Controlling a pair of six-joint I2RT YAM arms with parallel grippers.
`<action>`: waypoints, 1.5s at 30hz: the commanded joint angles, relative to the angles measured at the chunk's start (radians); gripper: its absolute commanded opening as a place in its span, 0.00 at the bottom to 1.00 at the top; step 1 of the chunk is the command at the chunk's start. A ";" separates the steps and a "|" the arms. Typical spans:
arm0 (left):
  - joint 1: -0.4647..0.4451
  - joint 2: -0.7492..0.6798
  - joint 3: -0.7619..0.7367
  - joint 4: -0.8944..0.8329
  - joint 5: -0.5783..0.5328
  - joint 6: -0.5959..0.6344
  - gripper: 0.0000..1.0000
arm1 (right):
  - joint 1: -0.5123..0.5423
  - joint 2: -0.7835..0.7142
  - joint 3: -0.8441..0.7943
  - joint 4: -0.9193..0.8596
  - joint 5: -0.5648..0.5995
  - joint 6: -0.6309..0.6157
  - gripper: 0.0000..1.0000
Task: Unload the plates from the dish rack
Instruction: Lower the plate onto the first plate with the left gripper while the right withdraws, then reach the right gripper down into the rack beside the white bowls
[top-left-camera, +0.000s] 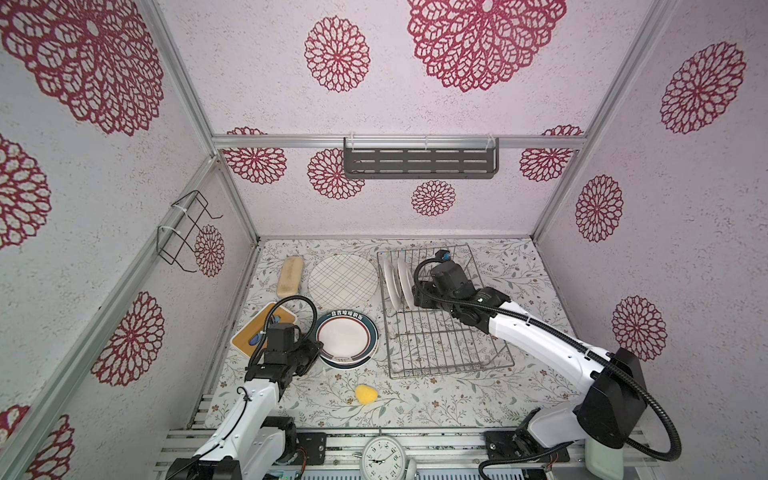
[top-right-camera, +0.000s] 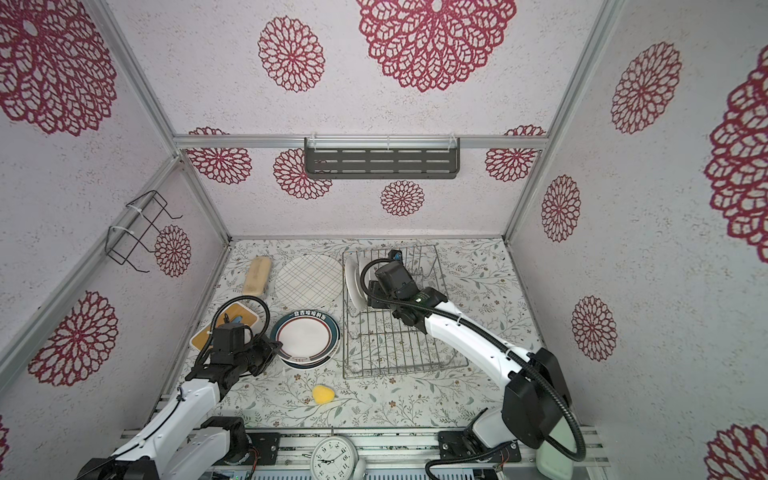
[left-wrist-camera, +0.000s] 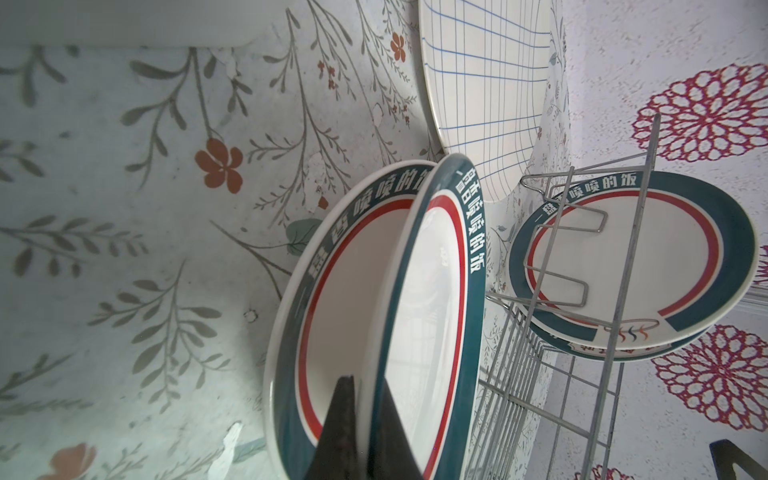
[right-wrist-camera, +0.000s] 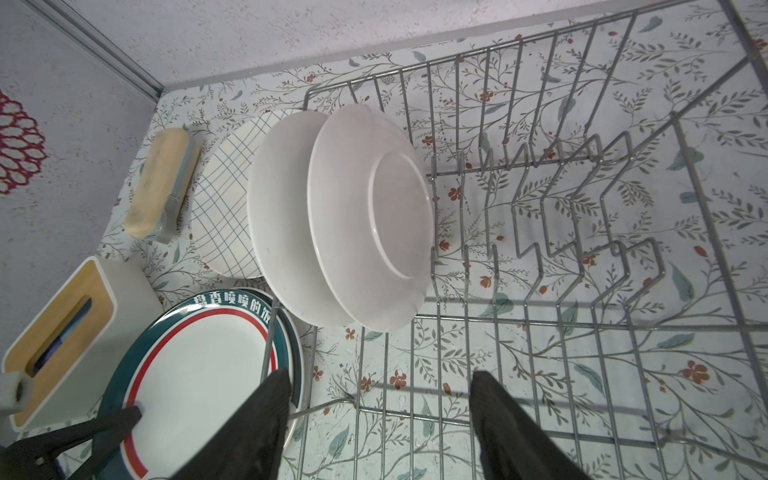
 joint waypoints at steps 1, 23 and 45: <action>0.005 0.003 -0.005 0.075 0.018 -0.003 0.00 | 0.024 0.023 0.060 -0.055 0.103 -0.045 0.72; 0.005 0.012 0.021 -0.031 -0.023 0.039 0.28 | 0.075 0.253 0.290 -0.219 0.347 -0.127 0.76; 0.003 0.032 0.074 -0.076 -0.025 0.063 0.68 | 0.117 0.371 0.400 -0.245 0.391 -0.163 0.75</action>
